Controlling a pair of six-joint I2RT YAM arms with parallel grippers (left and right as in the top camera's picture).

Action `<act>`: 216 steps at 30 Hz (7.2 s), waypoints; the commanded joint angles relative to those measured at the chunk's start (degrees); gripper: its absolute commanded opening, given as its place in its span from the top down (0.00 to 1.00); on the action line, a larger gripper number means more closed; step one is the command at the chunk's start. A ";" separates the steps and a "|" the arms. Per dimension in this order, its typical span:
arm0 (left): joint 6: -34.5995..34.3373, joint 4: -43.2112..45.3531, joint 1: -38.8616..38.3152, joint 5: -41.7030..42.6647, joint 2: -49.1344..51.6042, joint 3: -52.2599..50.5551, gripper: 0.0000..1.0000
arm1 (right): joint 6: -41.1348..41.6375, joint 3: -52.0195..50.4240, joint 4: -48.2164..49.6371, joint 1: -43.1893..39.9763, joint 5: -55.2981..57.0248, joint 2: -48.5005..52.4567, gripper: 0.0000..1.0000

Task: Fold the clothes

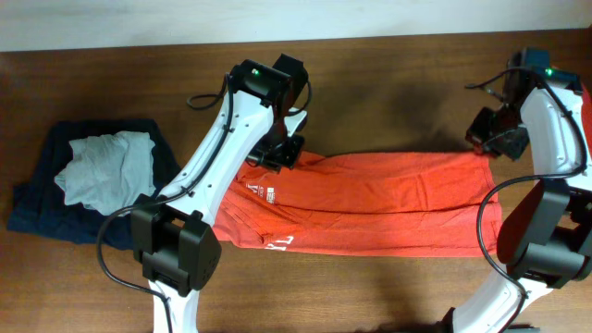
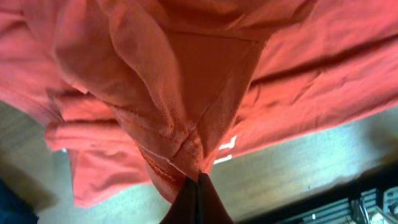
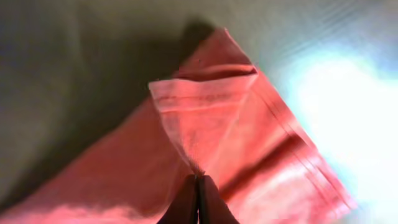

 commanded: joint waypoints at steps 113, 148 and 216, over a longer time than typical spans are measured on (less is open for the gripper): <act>5.88 40.48 15.91 3.91 -13.16 -34.88 0.99 | -16.57 -7.48 -7.52 -8.31 -20.44 -49.81 0.28; 5.86 37.13 15.76 -2.93 -16.61 -35.47 0.44 | -16.55 -7.63 -7.50 -8.31 -18.75 -45.40 0.23; 5.86 39.82 15.80 -3.08 -6.34 -35.47 0.48 | -33.24 -22.34 14.01 -25.24 -16.57 10.84 0.23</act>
